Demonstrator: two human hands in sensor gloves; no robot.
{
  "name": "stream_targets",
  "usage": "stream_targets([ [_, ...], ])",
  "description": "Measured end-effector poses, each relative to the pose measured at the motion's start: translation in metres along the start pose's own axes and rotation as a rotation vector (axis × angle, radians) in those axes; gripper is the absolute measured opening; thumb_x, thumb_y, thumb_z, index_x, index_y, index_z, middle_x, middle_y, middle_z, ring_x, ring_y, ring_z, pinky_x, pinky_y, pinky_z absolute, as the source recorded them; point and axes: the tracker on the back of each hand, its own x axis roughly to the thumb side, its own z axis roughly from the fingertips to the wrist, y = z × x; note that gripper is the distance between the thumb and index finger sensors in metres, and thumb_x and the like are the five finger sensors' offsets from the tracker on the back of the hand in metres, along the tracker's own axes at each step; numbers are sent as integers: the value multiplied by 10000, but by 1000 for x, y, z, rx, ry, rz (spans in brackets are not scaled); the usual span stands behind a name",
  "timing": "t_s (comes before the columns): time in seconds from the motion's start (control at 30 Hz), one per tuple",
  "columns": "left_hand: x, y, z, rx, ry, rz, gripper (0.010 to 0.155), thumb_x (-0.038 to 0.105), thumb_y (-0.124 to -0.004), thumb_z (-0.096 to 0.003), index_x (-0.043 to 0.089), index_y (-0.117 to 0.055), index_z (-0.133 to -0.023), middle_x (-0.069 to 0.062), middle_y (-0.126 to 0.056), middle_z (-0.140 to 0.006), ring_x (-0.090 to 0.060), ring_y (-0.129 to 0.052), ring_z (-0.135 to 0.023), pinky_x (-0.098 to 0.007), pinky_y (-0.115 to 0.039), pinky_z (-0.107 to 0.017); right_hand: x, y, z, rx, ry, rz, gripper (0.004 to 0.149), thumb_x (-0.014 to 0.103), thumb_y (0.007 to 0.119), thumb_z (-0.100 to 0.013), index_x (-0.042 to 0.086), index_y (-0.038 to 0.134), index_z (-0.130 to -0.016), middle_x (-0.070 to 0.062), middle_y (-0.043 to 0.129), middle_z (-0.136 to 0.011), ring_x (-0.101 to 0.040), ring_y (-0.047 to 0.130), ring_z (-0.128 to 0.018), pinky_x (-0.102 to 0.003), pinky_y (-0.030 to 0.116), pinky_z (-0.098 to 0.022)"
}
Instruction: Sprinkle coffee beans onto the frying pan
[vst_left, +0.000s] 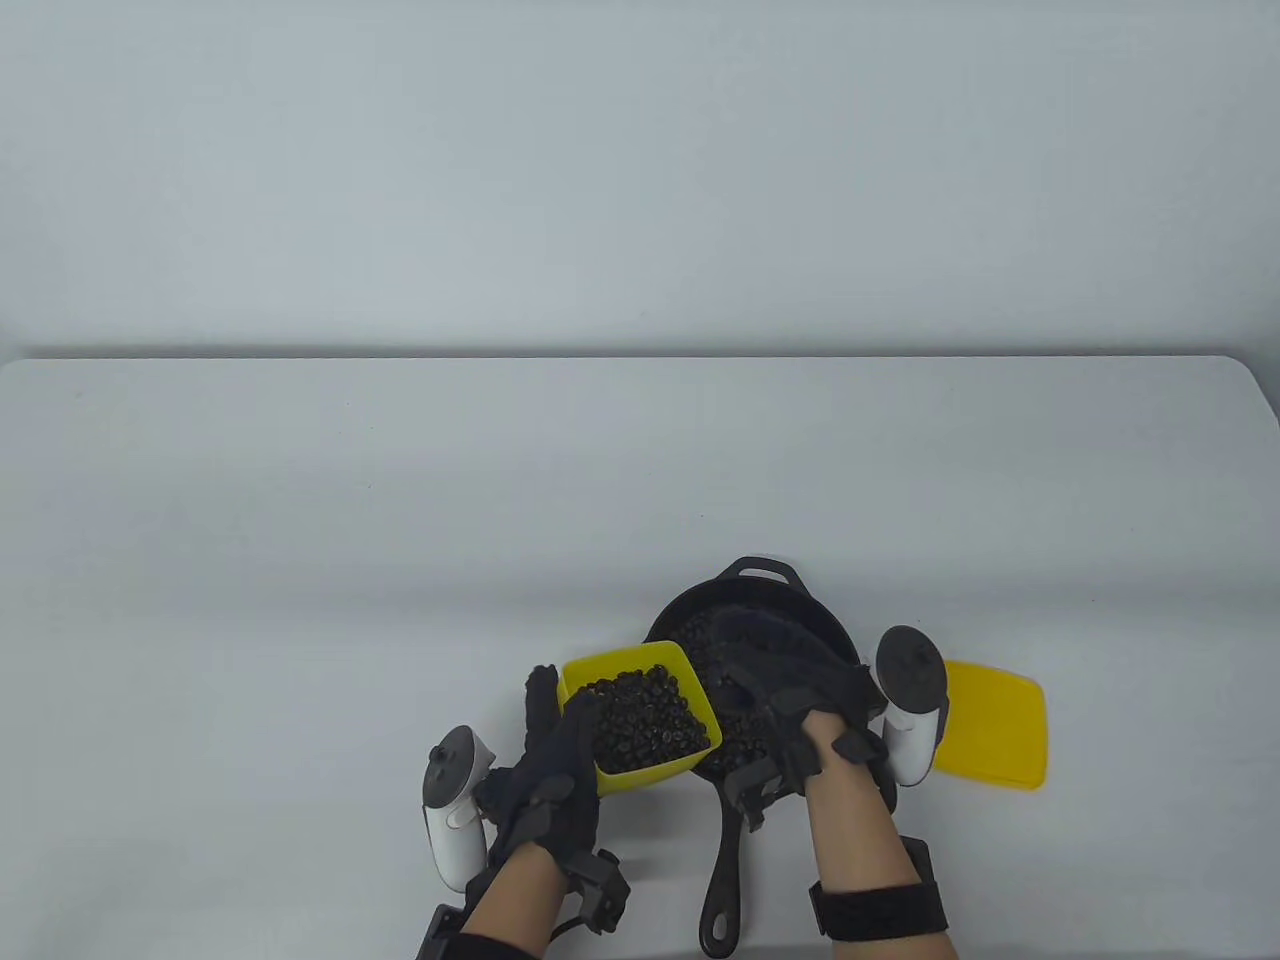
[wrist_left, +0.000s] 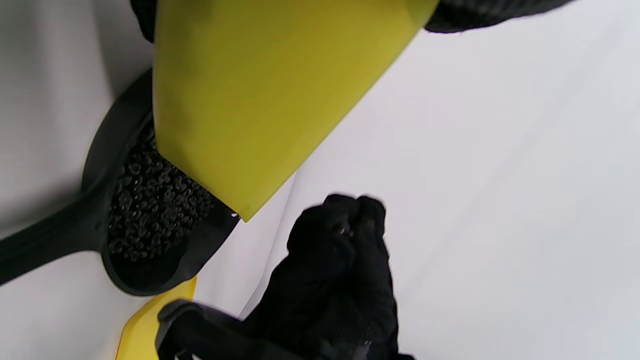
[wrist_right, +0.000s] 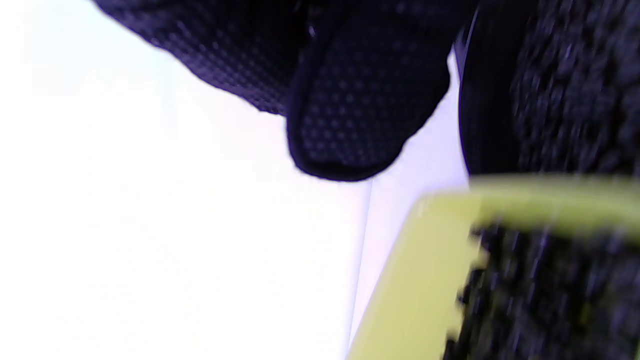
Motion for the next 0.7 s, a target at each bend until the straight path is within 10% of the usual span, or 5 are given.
stream_targets([
  [0.17,1,7,0,36,-10,19,820,618,-579,-590,317,56,-1012,-234,-268,-1029,-465,-604,-927,-478,-679,-689,-15,-23,-6,-89,75,287,380,186,848,-511,51,825,-865,-257,791,-817,-353,987,-464,-162,964,-275],
  [0.5,2,9,1,34,-16,3,820,617,-579,-590,316,55,-1013,-236,-269,-1028,-464,-605,-927,-478,-677,-689,-12,-9,-15,96,134,843,416,184,800,-520,18,781,-901,-292,720,-870,-451,902,-532,-287,907,-292],
  [0.7,2,9,0,34,-17,3,820,618,-579,-589,318,55,-1012,-234,-269,-1029,-464,-608,-927,-478,-677,-691,-6,-18,-11,121,56,544,684,430,678,-597,-34,514,-1073,-399,451,-986,-683,594,-752,-488,825,-404],
])
